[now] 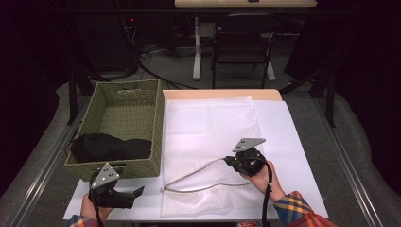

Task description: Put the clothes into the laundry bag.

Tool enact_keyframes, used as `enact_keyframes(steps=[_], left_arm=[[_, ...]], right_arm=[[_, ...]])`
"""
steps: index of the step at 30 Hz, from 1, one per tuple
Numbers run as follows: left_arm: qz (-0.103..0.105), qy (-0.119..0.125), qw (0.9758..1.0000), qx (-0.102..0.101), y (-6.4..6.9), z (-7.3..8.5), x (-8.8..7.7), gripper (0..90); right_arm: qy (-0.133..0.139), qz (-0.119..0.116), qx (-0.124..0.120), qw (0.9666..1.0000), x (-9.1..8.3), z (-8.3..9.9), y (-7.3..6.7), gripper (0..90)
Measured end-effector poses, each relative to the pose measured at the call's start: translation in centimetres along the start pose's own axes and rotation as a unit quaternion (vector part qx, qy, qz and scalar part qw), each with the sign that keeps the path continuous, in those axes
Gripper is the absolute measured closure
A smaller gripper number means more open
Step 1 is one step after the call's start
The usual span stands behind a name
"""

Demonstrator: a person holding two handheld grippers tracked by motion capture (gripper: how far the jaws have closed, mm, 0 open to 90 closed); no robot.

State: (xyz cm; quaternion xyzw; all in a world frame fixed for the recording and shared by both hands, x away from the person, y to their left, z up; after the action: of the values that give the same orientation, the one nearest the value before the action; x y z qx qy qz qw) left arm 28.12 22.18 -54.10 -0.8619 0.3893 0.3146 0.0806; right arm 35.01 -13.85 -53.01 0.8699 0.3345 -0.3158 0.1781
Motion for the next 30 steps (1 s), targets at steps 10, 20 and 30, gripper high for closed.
enact_keyframes(steps=[10, 20, 30], left_arm=[[0.001, -0.003, 1.0000, -0.002, 0.0, 0.0, 0.1, 0.0], [0.003, -0.005, 1.0000, -0.002, 0.0, 0.0, 0.1, 0.0], [0.032, -0.019, 0.9993, 0.006, 0.1, -0.1, -0.2, 0.0]], right_arm=[[0.024, 0.004, -0.002, 0.9997, -0.8, -1.0, -0.1, 88.5], [0.046, 0.003, -0.003, 0.9989, -1.8, -2.0, -0.2, 88.4], [0.036, -0.002, -0.007, 0.9993, -1.2, -1.6, -0.4, 88.4]])
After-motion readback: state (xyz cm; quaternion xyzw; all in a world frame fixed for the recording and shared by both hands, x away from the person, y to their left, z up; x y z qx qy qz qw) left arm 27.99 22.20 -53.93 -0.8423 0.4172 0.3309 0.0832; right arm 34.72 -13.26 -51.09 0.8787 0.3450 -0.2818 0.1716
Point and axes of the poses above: each handheld gripper's, and its own axes: x roughly forward along the jaws, z roughly out of its underside, y roughly to its right, the point moved 6 cm from there along x, roughly forward along the jaws, and after that the axes turned 8 degrees about z, right-handed, at the moved point
